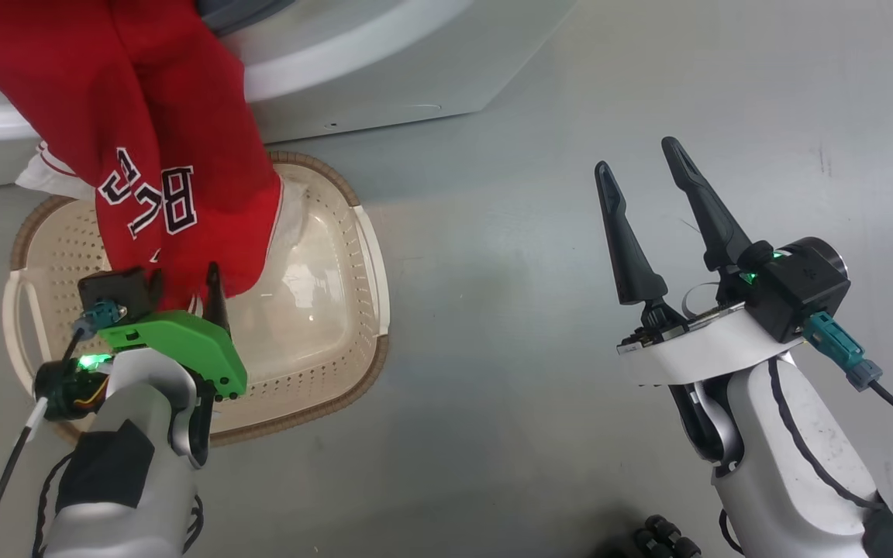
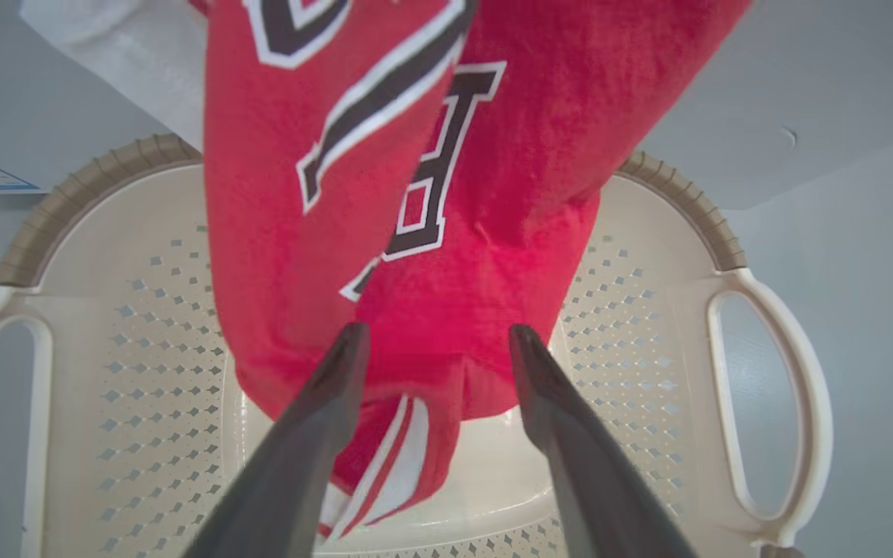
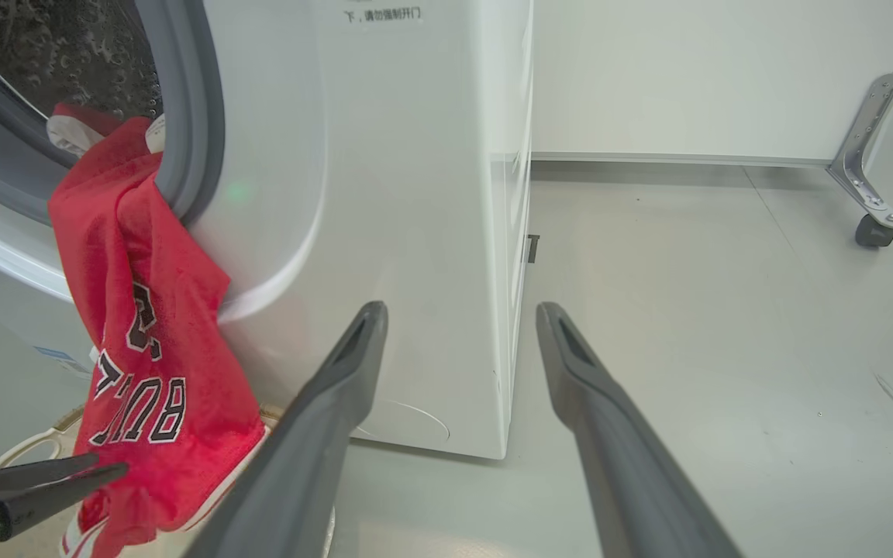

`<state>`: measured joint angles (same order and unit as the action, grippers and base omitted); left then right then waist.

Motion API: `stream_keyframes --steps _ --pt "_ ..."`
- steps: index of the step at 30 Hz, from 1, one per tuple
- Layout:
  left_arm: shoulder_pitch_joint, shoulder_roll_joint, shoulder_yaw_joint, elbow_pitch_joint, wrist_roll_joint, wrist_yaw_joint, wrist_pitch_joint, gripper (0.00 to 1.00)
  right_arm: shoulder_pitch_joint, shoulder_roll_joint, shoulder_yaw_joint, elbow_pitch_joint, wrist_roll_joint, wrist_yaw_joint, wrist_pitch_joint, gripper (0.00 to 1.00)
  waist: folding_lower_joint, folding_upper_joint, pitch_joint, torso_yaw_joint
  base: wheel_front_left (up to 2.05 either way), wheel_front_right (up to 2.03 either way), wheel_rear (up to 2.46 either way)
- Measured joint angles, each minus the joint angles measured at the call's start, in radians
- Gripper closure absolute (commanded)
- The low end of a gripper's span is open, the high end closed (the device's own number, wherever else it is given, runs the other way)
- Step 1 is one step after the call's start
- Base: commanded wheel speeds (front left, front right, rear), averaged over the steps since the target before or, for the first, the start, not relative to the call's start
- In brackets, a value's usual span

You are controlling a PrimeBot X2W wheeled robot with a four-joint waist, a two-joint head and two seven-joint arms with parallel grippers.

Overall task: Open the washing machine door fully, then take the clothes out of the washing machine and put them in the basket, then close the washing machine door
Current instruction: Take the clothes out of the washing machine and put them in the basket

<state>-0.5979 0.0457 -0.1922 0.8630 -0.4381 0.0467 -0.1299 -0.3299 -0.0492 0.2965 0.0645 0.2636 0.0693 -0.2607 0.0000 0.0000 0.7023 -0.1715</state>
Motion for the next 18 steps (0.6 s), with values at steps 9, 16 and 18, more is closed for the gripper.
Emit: stream_keyframes --steps 9,16,18 --pt "-0.002 -0.005 -0.004 0.037 -0.002 -0.026 -0.071 0.0 0.0 0.0 -0.008 0.017 -0.001 0.0 0.0 0.0 0.0 0.0 -0.045 0.02 0.0 0.0 0.0" --pt "0.004 -0.008 -0.022 0.031 0.0 -0.035 -0.11 0.0 0.002 0.0 -0.019 0.038 -0.004 0.0 0.0 0.0 0.0 0.0 -0.097 0.038 0.0 0.0 0.0" --pt "0.009 -0.01 -0.037 0.007 0.015 -0.04 -0.119 0.0 0.013 0.0 -0.028 0.047 -0.012 0.0 0.0 0.0 0.0 0.0 -0.123 0.046 0.0 0.0 0.0"
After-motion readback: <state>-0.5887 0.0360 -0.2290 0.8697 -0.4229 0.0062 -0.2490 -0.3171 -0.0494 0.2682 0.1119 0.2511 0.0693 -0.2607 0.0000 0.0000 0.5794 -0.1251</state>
